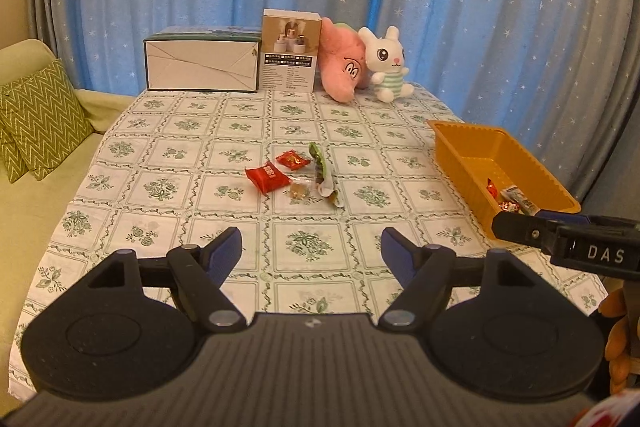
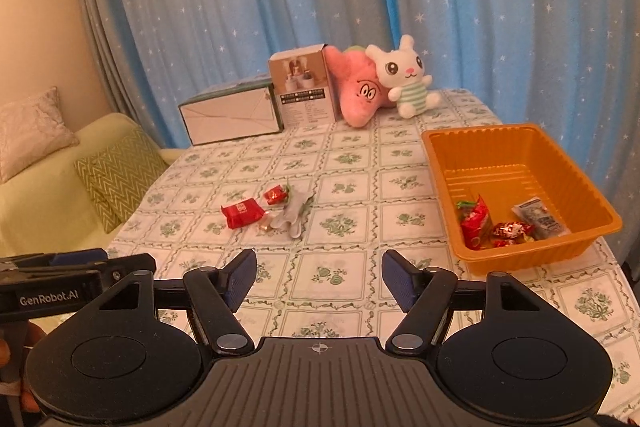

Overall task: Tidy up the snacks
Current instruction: 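Withdraw both open grippers from the tray toward the remaining snacks, then grasp the clear green-edged packet with the right gripper while the left grasps a red square candy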

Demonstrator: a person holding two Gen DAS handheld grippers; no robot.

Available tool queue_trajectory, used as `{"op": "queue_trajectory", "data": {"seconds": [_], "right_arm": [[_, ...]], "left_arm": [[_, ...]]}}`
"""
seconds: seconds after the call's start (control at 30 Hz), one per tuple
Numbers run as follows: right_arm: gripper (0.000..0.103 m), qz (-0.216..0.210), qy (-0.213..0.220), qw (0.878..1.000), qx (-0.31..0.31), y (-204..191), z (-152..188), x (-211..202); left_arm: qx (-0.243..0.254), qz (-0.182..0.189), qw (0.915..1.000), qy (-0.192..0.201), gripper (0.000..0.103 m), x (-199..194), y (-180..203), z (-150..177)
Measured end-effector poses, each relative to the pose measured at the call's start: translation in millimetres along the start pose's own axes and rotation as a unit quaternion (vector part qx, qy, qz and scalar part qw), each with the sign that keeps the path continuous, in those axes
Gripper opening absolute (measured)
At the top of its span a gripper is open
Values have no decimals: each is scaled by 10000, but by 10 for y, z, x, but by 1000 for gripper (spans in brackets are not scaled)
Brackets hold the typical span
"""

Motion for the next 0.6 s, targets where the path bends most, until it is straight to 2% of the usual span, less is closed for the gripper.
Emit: {"op": "queue_trajectory", "data": {"seconds": [0.27,0.6], "right_arm": [[69,136,-104,9997,-194,-13,-89,385],[69,165,-263,9992,-261,-22,-288,1046]], "left_arm": [[184,-79,9998,-2,75,307,-280,-112],[597,14,9978,-296,73,1015,-531,-228]]}}
Point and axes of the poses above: each gripper's, at about its wrist camera, not at the fingertips, and x roughly the way its jaws point, y to its right, z to its underside, the point moved 10 cm from there along x, roughly the way its jaws point, and after that the axes turned 11 degrees about x, right-handed, at the moved point
